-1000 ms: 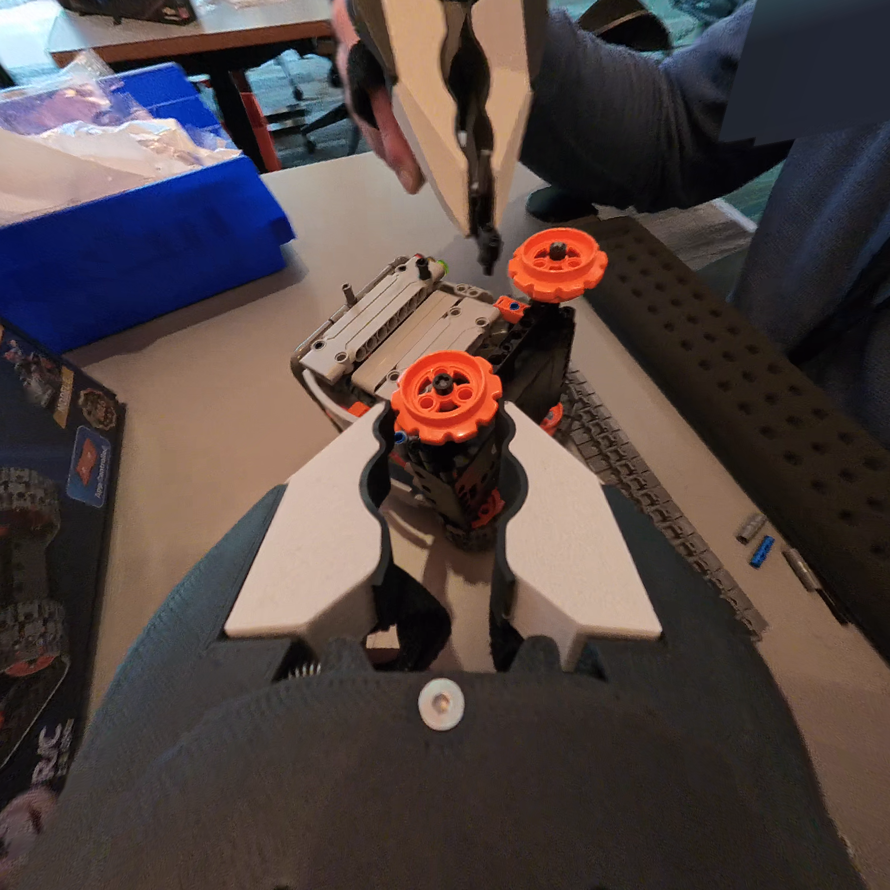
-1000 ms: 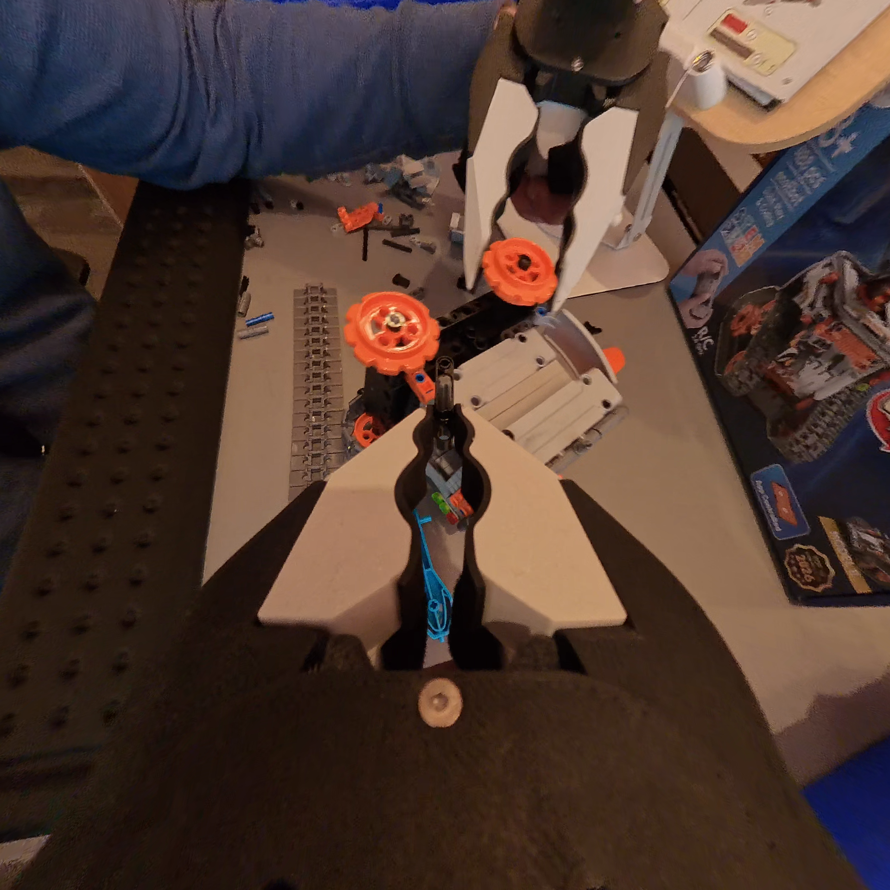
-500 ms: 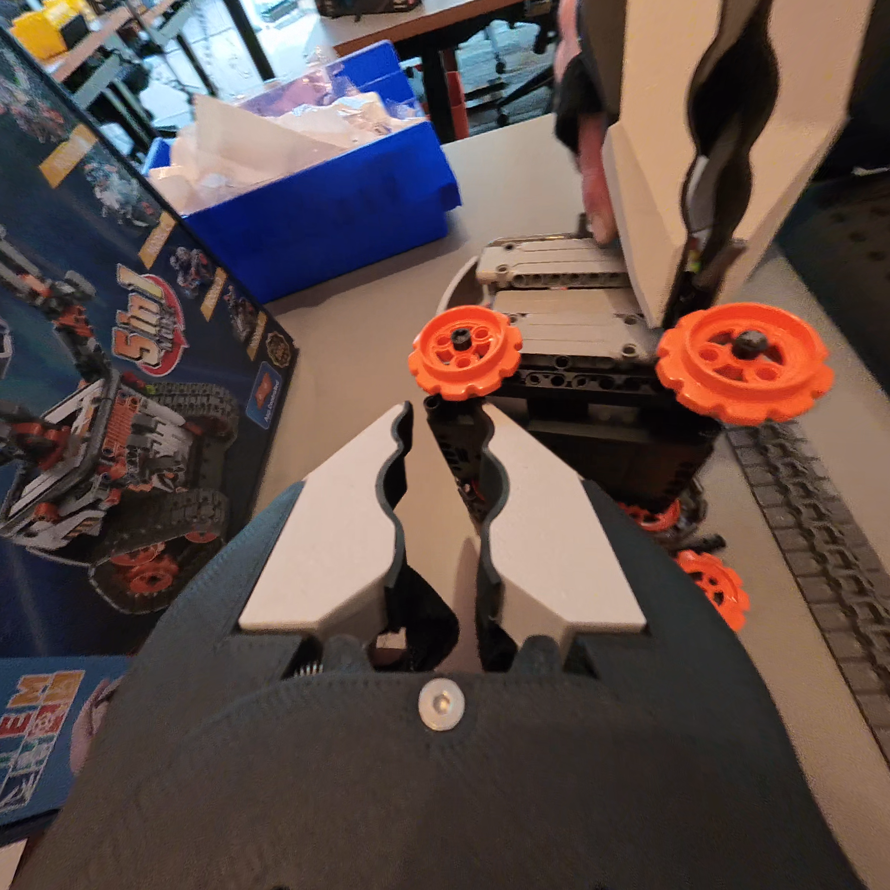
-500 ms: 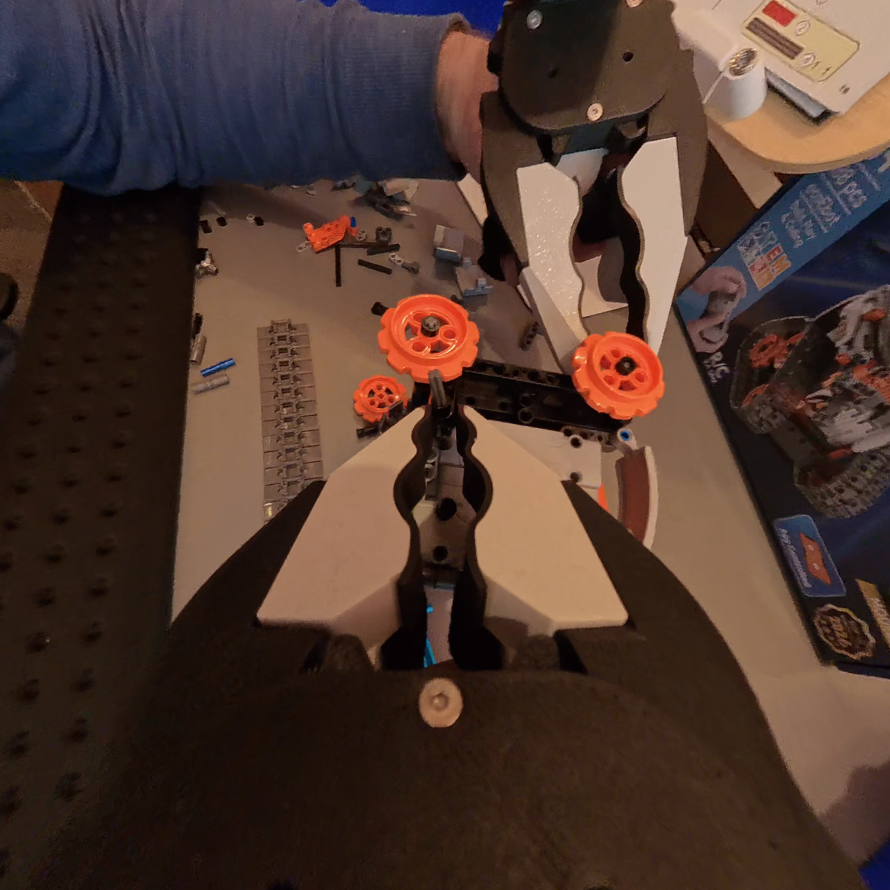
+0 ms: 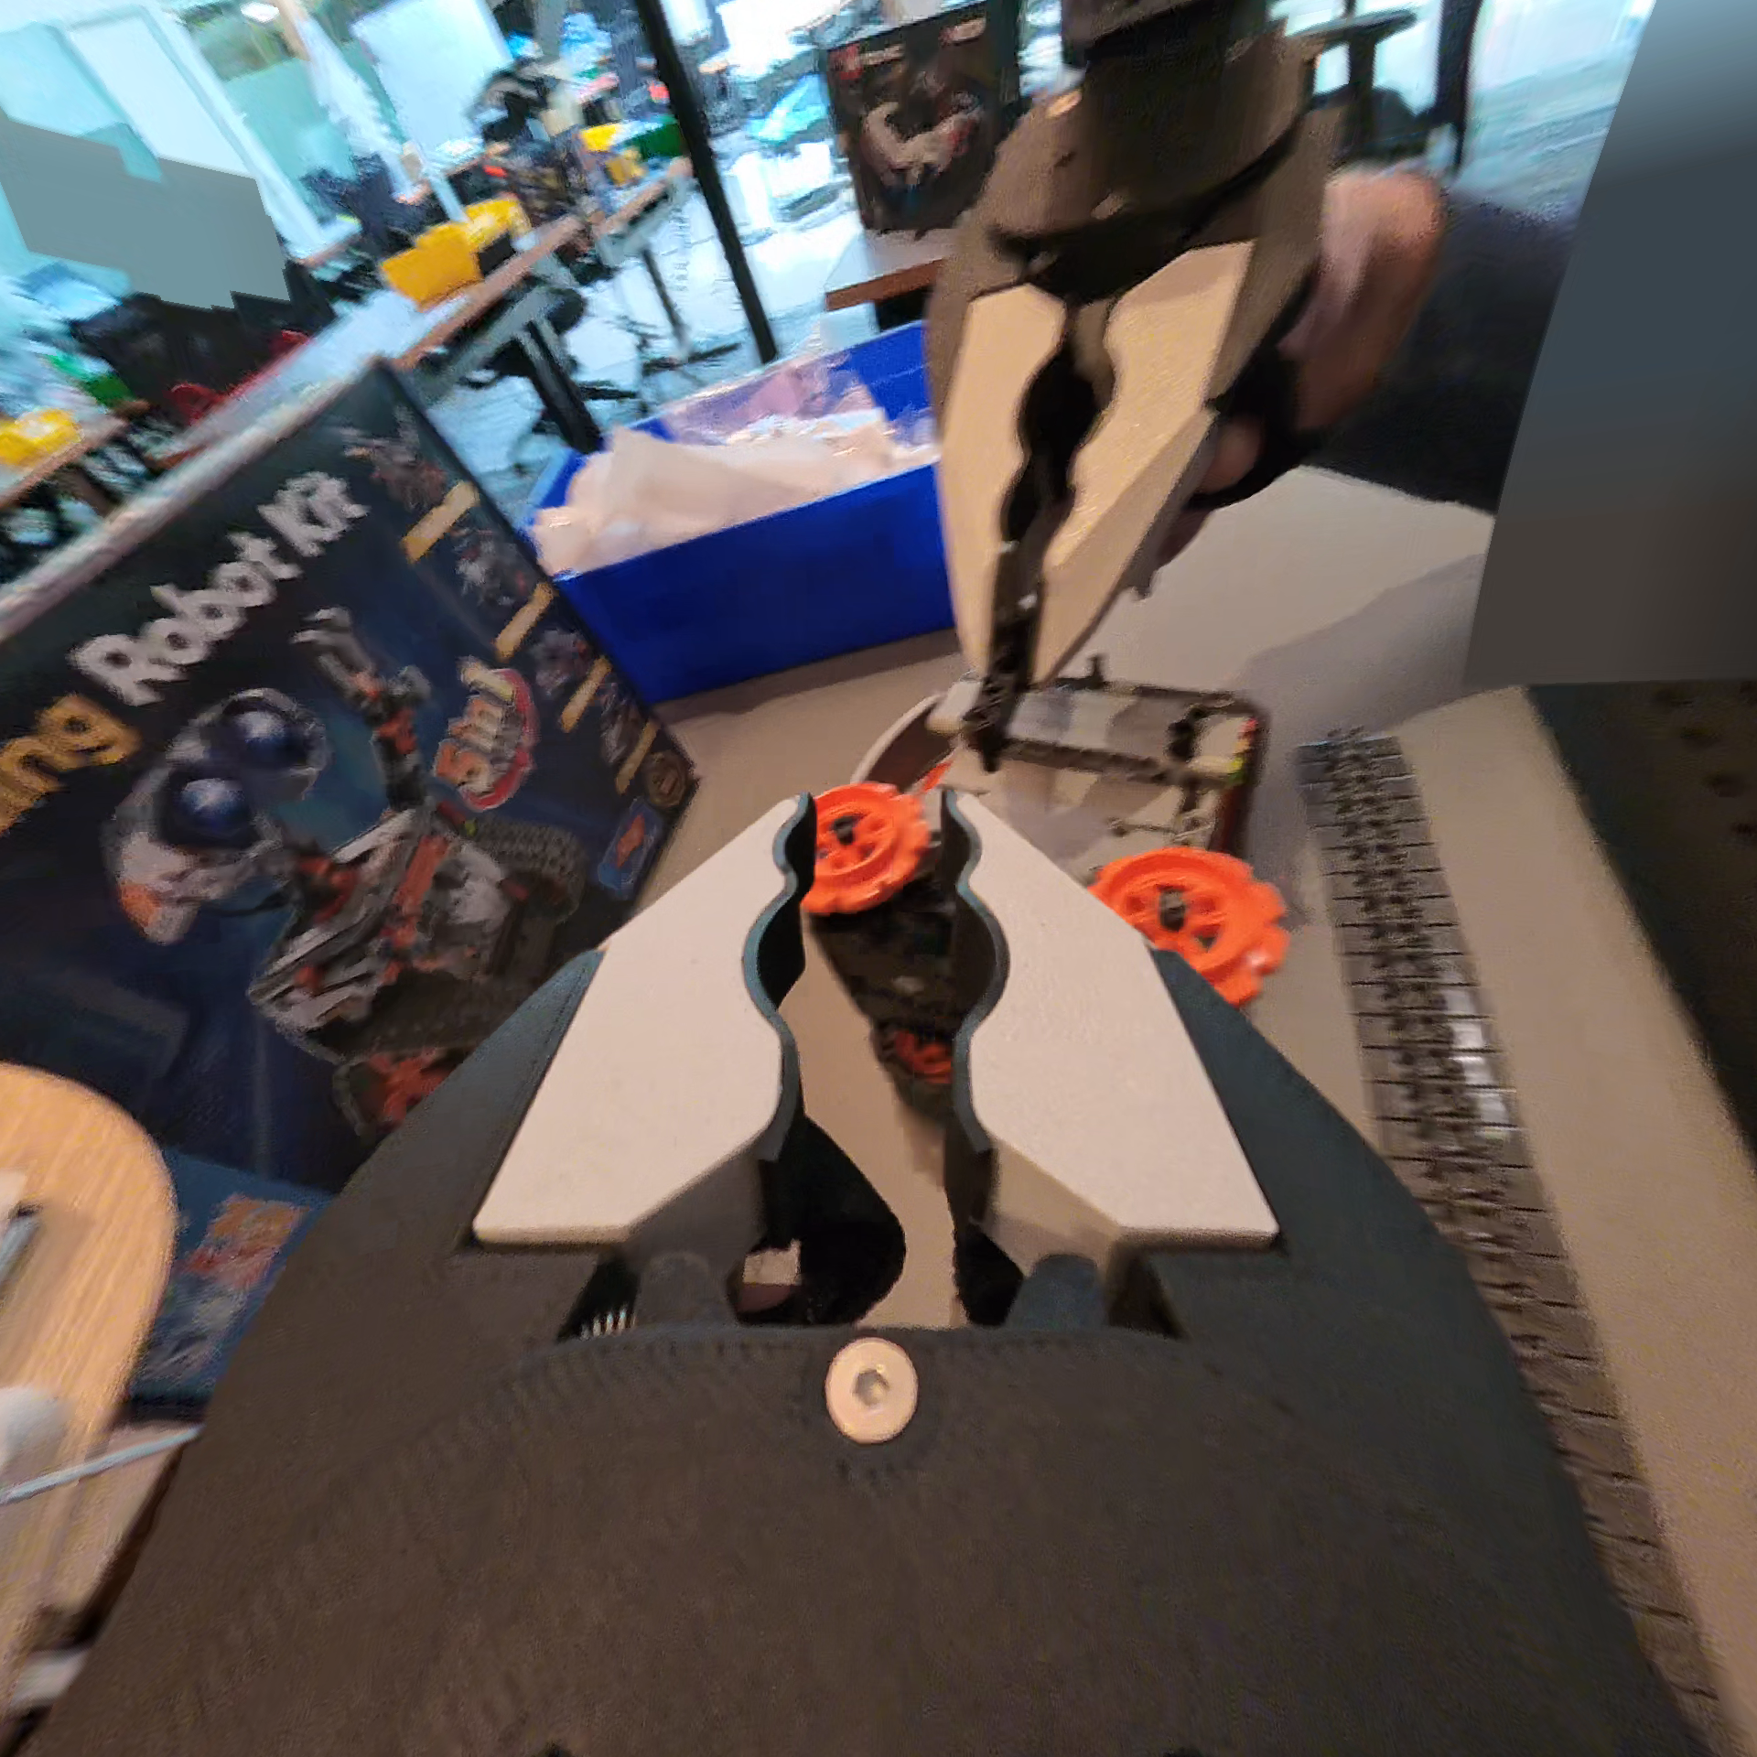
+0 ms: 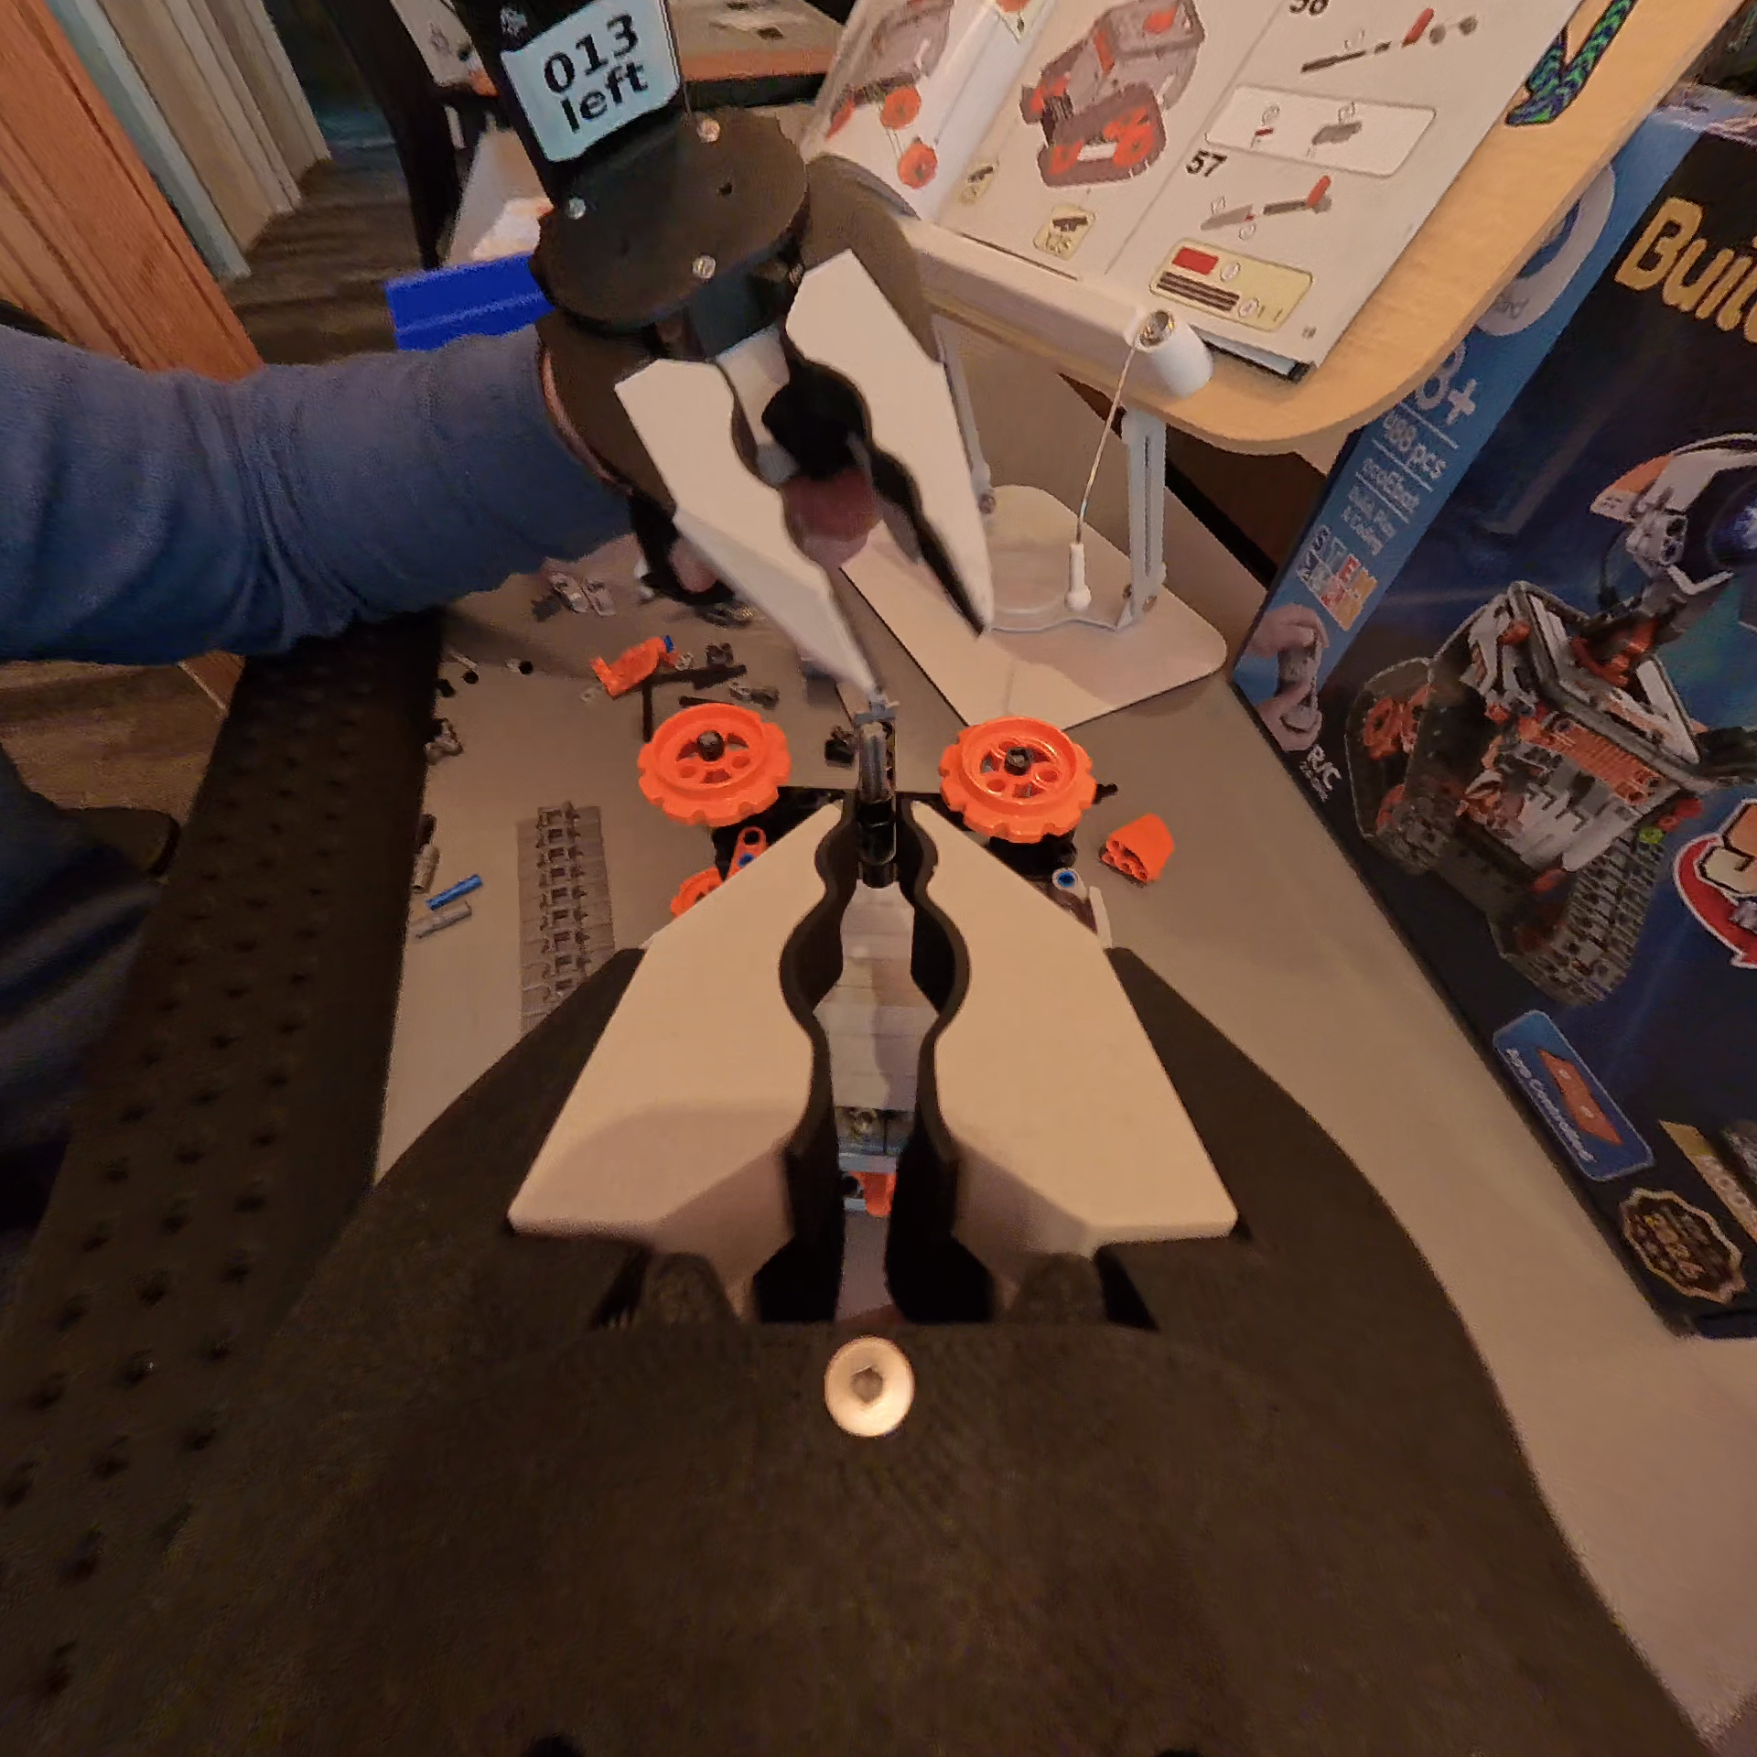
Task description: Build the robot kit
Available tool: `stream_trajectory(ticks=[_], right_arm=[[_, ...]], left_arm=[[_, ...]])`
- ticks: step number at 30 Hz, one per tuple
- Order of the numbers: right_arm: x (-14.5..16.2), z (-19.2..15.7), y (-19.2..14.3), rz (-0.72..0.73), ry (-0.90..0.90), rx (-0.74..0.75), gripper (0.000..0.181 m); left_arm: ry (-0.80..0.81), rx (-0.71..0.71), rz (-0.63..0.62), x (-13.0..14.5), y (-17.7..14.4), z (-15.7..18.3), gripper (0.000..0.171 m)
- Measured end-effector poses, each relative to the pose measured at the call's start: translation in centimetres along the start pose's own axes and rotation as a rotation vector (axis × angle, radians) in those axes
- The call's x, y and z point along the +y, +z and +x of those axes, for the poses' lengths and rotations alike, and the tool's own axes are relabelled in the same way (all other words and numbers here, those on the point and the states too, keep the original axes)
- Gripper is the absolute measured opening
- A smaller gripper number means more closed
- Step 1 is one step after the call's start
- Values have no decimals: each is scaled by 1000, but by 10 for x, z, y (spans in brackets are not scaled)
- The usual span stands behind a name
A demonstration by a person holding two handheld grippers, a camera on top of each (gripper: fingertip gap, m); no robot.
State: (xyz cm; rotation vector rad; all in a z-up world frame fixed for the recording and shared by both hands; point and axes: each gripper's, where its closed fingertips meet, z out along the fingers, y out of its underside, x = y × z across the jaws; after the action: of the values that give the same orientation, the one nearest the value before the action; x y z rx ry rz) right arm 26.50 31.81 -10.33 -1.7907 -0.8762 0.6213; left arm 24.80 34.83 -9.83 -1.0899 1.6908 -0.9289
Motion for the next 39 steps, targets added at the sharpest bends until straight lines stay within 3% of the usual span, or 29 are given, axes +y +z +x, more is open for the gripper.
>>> stream_trajectory(ticks=[5, 7, 13, 23, 28, 34, 39], right_arm=[[-10, -9, 0, 40, -25, -31, 5], [-11, -13, 1, 45, -28, -50, 5], [-12, -10, -1, 15, -105, 17, 8], [-13, -9, 1, -229, -358, 103, 9], [-21, -11, -15, -407, -507, 145, 11], [-3, -5, 4, -598, -538, 126, 5], [-1, -3, 12, -590, -482, 95, 3]], left_arm=[[-42, 122, 34, -13, 12, 32, 20], [-43, 128, 38, -13, 14, 34, 9], [-26, 143, 31, -13, 15, 33, 7], [82, 163, -108, -3, 21, 32, 6], [98, 143, -157, 0, 23, 28, 6], [112, 139, -175, -1, 23, 29, 6], [83, 138, -170, 4, 19, 27, 5]])
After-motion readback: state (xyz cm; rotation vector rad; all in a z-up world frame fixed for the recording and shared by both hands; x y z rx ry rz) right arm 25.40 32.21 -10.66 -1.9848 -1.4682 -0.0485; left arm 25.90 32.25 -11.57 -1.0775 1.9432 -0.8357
